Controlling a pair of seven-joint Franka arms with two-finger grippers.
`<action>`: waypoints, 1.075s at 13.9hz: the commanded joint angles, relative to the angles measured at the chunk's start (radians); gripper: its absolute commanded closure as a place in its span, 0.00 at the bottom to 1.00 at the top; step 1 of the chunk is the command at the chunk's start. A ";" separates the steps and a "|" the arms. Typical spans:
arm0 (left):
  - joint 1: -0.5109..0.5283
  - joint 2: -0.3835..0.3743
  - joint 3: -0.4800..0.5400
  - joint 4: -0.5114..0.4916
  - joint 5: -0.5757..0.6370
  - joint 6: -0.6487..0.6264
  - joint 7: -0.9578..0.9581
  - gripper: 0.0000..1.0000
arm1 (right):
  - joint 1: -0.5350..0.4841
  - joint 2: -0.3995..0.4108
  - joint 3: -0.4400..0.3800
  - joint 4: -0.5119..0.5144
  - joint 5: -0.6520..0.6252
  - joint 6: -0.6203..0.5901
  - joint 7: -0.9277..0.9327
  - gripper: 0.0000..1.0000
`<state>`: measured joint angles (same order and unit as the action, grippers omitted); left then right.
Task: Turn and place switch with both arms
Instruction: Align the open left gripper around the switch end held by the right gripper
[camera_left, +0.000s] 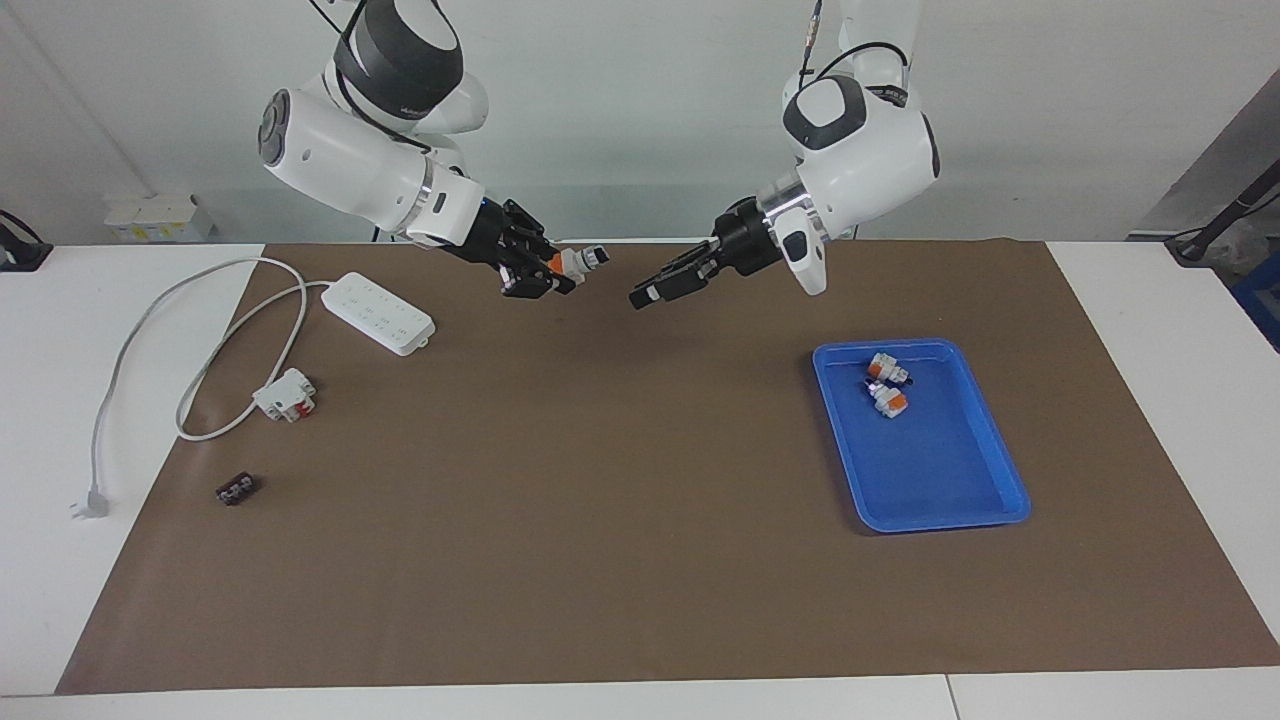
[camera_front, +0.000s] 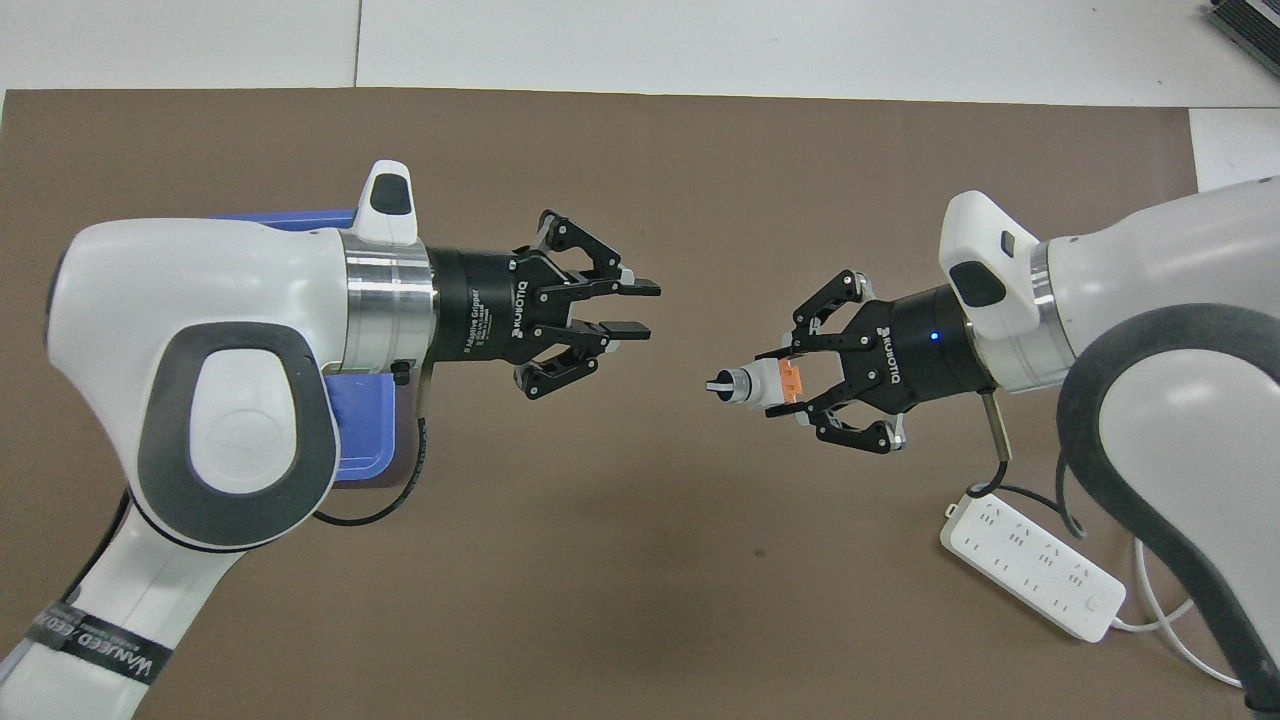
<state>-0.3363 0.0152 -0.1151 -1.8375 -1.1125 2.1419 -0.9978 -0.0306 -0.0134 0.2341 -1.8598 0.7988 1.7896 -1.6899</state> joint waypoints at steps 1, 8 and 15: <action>0.032 -0.049 0.002 -0.020 -0.015 -0.057 -0.134 0.67 | 0.001 -0.033 -0.002 -0.035 0.025 0.021 0.018 1.00; -0.064 -0.104 -0.008 -0.098 0.054 -0.043 -0.419 0.67 | 0.000 -0.033 -0.002 -0.035 0.025 0.022 0.018 1.00; -0.102 -0.147 -0.009 -0.161 0.066 0.008 -0.547 0.51 | 0.000 -0.033 -0.002 -0.035 0.025 0.022 0.016 1.00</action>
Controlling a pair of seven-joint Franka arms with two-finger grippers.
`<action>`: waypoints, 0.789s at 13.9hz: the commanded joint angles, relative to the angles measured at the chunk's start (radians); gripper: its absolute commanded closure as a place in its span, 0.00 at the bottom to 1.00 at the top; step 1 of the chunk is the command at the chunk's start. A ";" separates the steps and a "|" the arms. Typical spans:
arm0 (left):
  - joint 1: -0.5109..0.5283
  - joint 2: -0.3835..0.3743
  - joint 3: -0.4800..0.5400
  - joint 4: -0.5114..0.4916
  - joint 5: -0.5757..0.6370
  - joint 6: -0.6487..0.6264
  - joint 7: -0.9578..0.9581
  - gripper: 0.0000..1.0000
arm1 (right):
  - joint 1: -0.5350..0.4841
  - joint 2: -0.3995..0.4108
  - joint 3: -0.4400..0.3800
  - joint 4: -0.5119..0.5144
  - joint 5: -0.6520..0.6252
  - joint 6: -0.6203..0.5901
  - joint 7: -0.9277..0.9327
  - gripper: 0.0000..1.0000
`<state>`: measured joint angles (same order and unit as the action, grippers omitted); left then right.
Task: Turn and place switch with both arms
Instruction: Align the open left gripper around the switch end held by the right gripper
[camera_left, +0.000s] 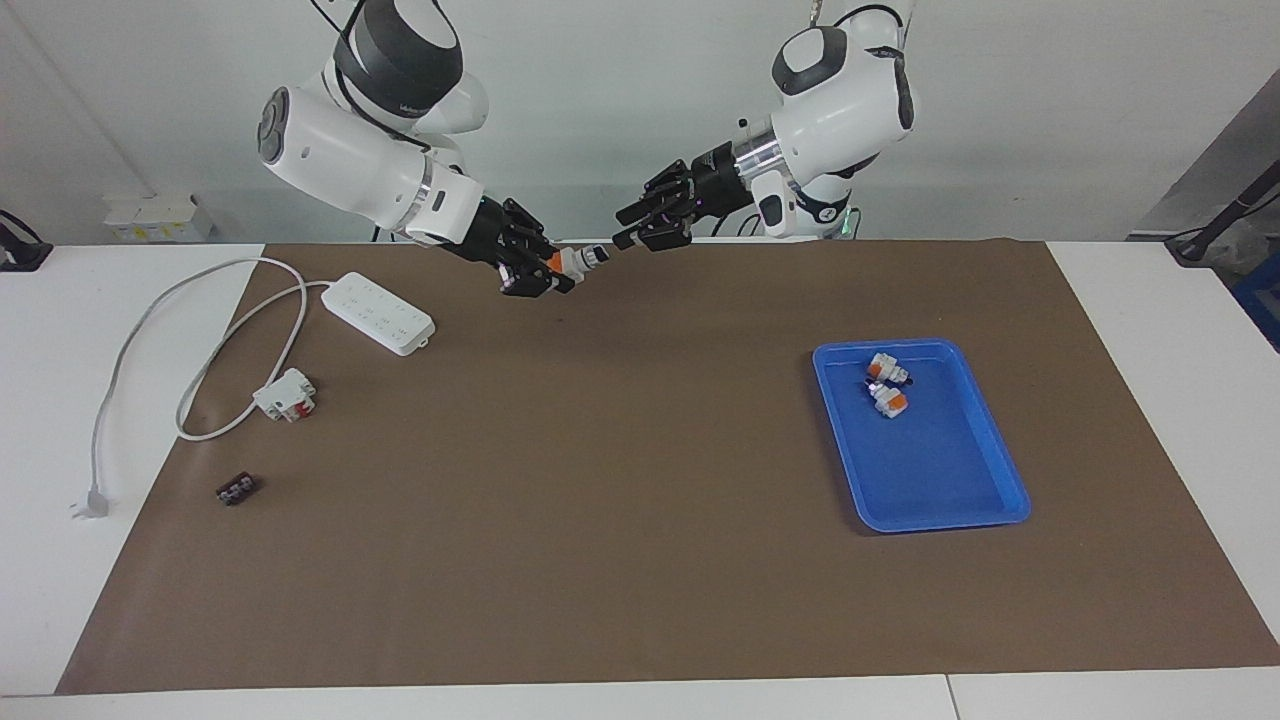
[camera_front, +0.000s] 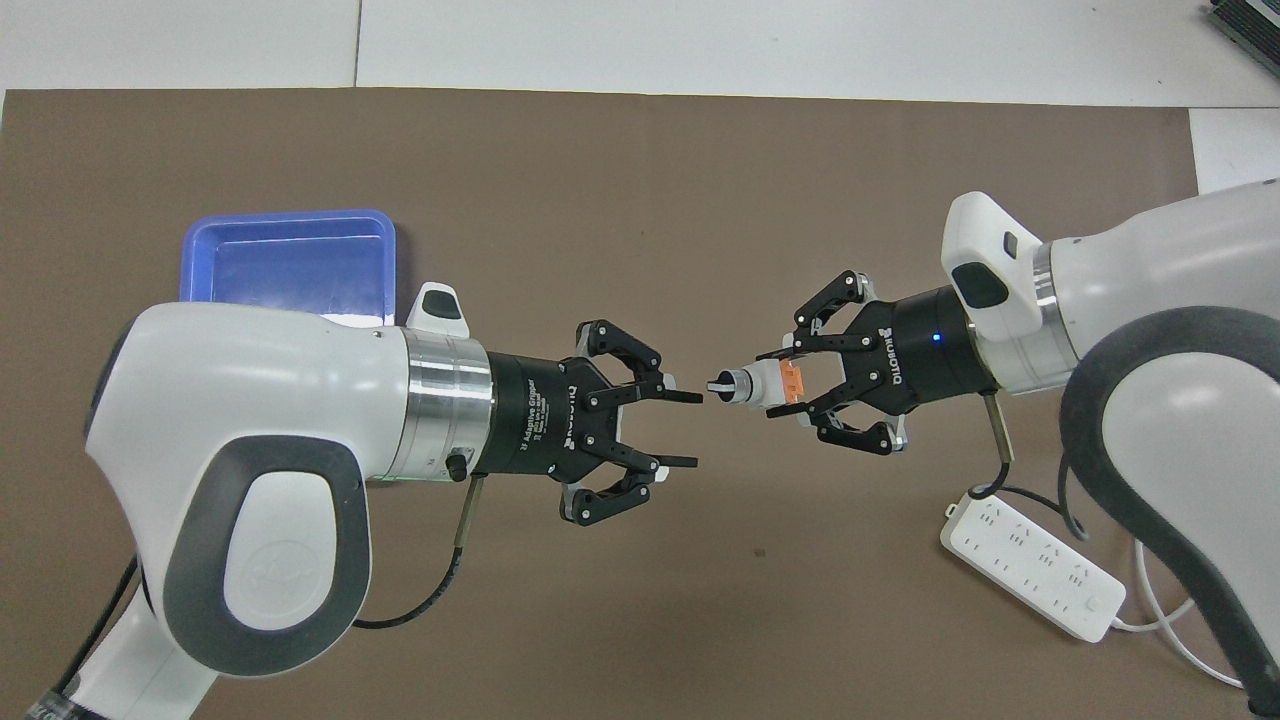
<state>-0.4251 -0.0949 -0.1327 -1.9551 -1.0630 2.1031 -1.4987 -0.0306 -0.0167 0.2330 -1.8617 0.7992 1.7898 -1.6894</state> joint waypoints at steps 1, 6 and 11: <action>-0.021 -0.040 0.004 -0.060 0.017 0.104 -0.075 0.51 | 0.000 -0.029 -0.001 -0.033 0.025 0.022 0.016 1.00; -0.089 -0.040 0.001 -0.100 0.014 0.282 -0.127 0.51 | 0.000 -0.029 -0.001 -0.033 0.025 0.022 0.016 1.00; -0.089 -0.040 -0.001 -0.091 0.014 0.282 -0.155 0.51 | 0.000 -0.029 -0.003 -0.033 0.025 0.023 0.016 1.00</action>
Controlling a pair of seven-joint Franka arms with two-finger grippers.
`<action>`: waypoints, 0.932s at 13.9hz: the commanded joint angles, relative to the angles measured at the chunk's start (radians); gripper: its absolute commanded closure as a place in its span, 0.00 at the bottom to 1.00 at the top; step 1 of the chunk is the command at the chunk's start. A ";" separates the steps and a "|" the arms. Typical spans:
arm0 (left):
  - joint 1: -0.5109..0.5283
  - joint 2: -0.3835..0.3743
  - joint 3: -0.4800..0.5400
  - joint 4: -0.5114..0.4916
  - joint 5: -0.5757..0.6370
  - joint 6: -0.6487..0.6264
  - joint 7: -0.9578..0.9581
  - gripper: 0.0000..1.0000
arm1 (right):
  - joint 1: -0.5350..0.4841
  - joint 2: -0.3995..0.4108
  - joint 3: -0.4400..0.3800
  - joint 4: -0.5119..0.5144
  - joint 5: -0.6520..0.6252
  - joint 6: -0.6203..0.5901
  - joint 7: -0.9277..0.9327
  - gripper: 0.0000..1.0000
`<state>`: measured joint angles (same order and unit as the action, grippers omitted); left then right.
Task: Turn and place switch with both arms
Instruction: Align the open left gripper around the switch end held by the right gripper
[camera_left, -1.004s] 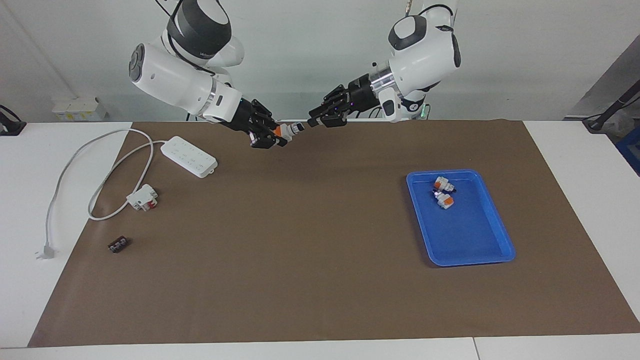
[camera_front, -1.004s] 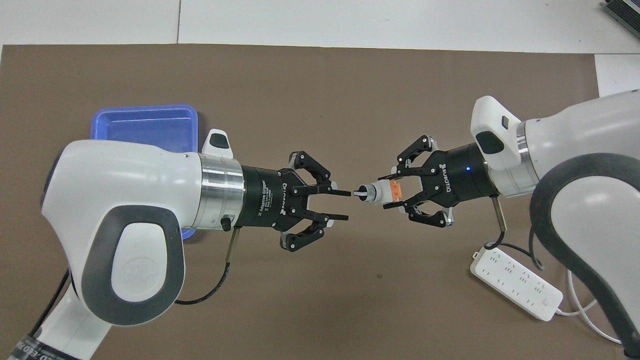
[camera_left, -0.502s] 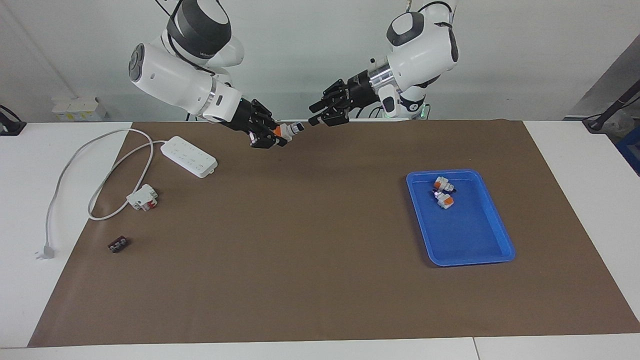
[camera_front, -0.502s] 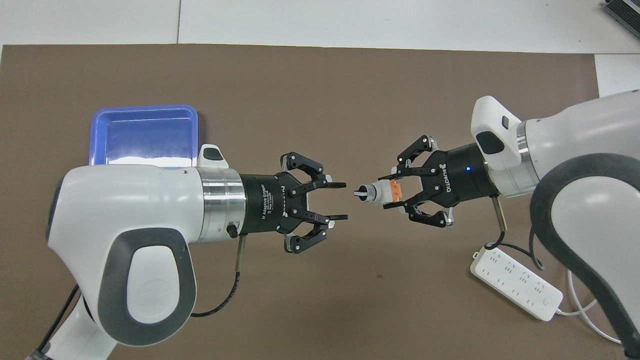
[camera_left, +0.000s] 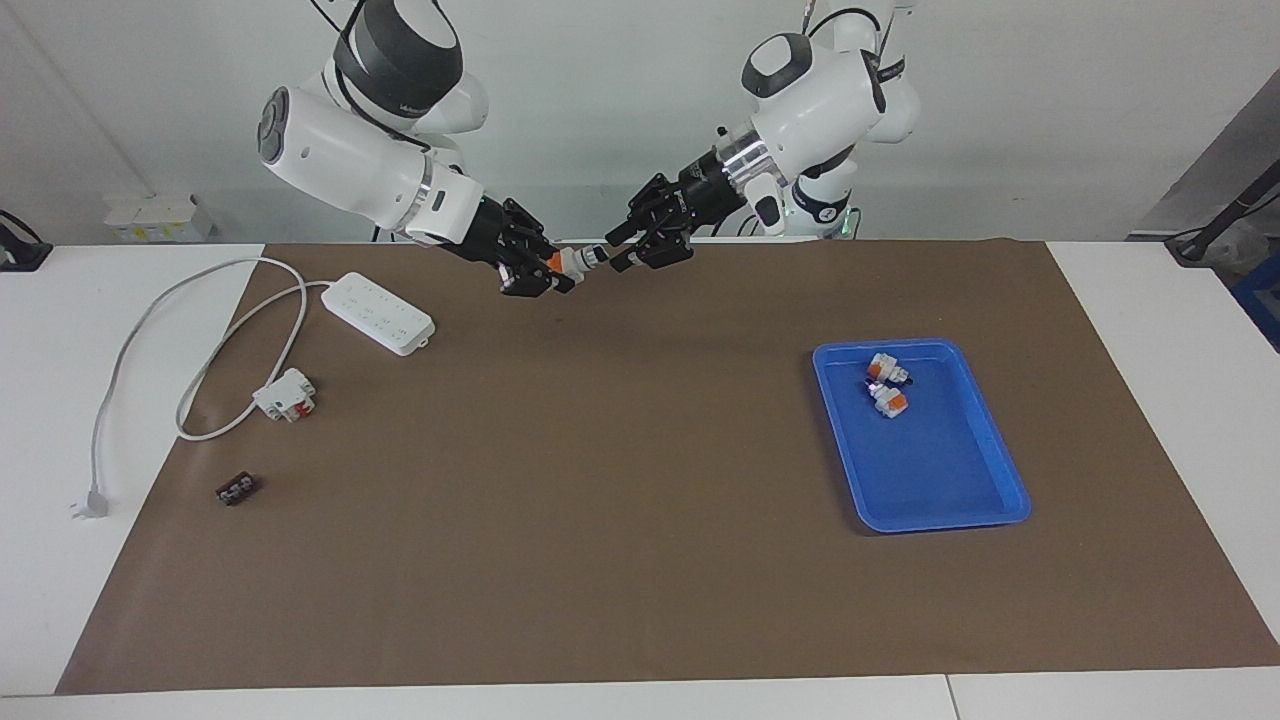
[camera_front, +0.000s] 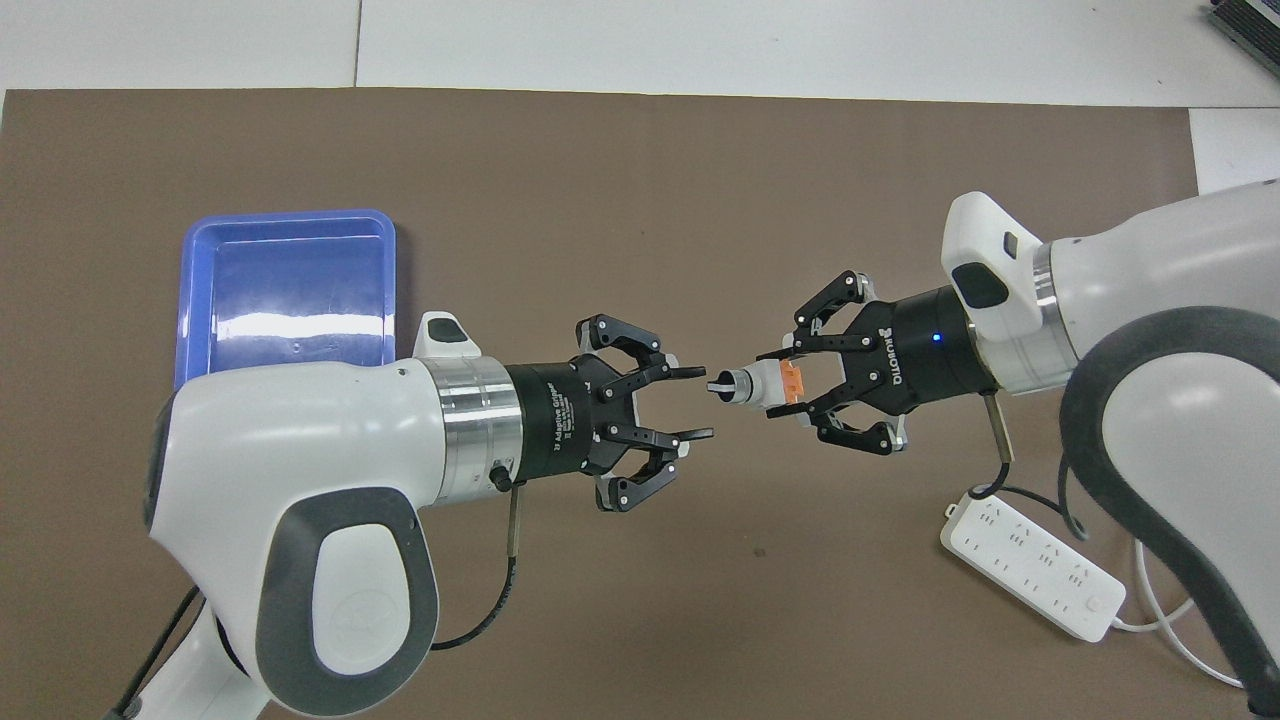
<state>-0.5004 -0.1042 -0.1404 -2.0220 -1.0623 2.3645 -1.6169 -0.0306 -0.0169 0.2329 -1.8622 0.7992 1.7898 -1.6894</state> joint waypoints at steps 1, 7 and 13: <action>-0.013 -0.031 0.007 -0.024 0.012 0.022 -0.044 0.52 | 0.000 -0.029 -0.001 -0.034 0.025 0.023 0.016 1.00; -0.042 -0.028 0.004 -0.017 0.008 0.073 -0.063 0.52 | 0.000 -0.029 -0.001 -0.035 0.025 0.025 0.016 1.00; -0.064 -0.028 0.002 -0.026 0.008 0.105 -0.061 0.60 | 0.000 -0.029 -0.001 -0.035 0.025 0.025 0.017 1.00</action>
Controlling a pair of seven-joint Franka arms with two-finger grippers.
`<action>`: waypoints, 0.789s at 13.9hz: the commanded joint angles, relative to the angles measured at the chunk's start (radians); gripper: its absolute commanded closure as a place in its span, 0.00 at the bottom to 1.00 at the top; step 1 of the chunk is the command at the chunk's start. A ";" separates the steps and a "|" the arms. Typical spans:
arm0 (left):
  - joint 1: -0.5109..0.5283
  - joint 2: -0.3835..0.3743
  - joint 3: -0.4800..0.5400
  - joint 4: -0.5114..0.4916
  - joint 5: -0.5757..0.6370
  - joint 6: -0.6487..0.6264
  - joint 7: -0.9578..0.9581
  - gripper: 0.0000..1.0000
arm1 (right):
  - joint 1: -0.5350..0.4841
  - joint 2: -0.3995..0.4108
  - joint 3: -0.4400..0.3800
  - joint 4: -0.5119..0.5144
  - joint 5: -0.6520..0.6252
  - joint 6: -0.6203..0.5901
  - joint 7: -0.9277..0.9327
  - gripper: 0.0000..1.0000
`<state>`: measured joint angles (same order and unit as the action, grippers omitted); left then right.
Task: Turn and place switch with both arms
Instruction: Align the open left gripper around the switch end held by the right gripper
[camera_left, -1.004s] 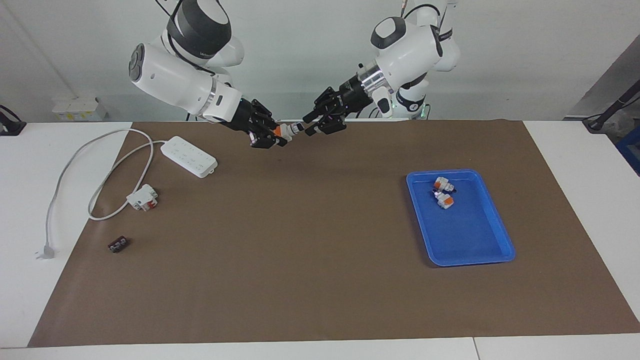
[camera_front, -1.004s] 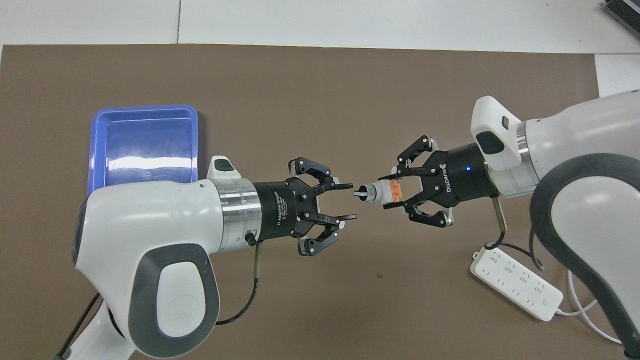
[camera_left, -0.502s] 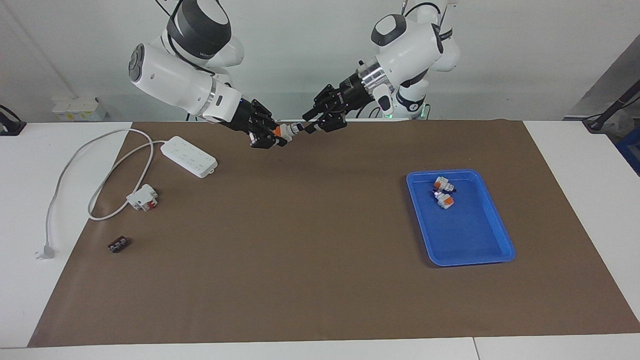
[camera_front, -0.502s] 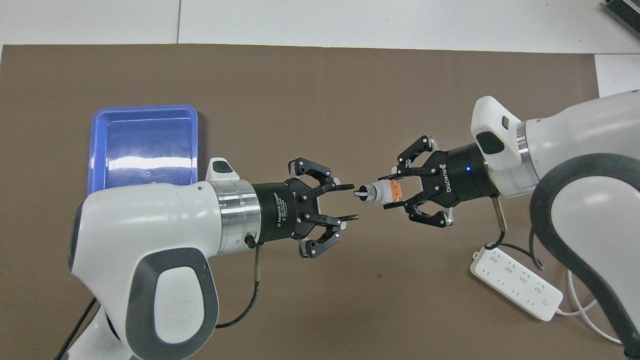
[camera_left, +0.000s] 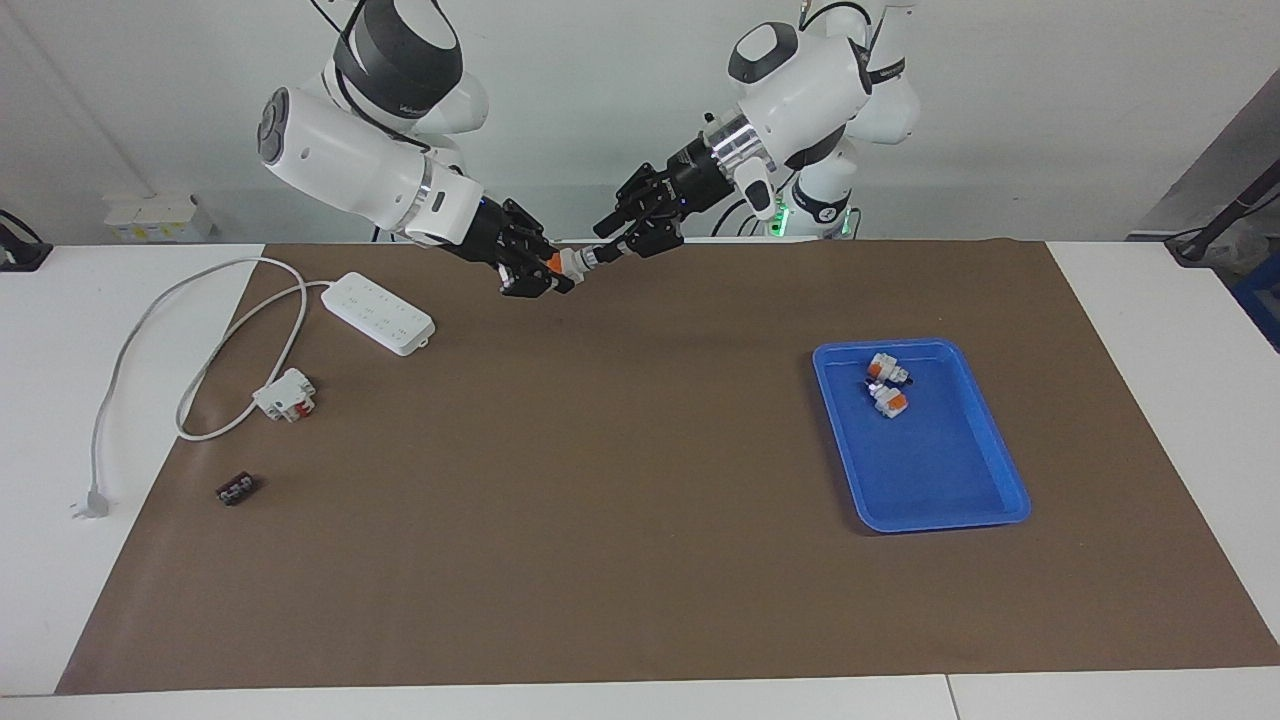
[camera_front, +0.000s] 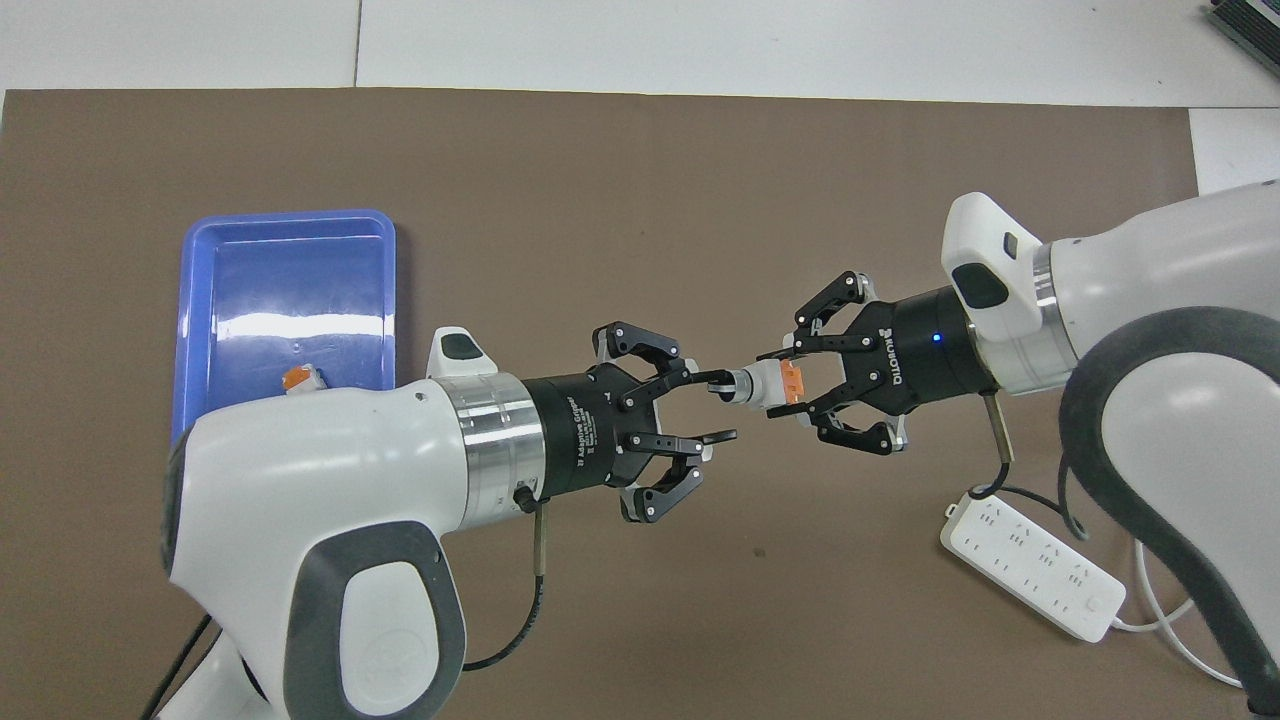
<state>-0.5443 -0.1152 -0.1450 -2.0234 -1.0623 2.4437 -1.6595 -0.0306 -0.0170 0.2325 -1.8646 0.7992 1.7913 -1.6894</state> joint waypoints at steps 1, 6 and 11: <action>-0.020 -0.017 0.007 -0.026 0.010 0.026 -0.017 0.64 | 0.000 -0.029 -0.001 -0.033 0.025 0.023 0.017 1.00; -0.028 -0.020 0.007 -0.041 0.010 0.028 -0.020 0.91 | 0.000 -0.029 -0.001 -0.033 0.025 0.023 0.016 1.00; -0.032 -0.020 0.007 -0.041 0.015 0.031 0.012 1.00 | 0.000 -0.029 -0.002 -0.033 0.023 0.023 0.017 1.00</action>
<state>-0.5457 -0.1138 -0.1433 -2.0319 -1.0605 2.4664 -1.6492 -0.0301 -0.0257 0.2323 -1.8838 0.7991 1.7853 -1.6894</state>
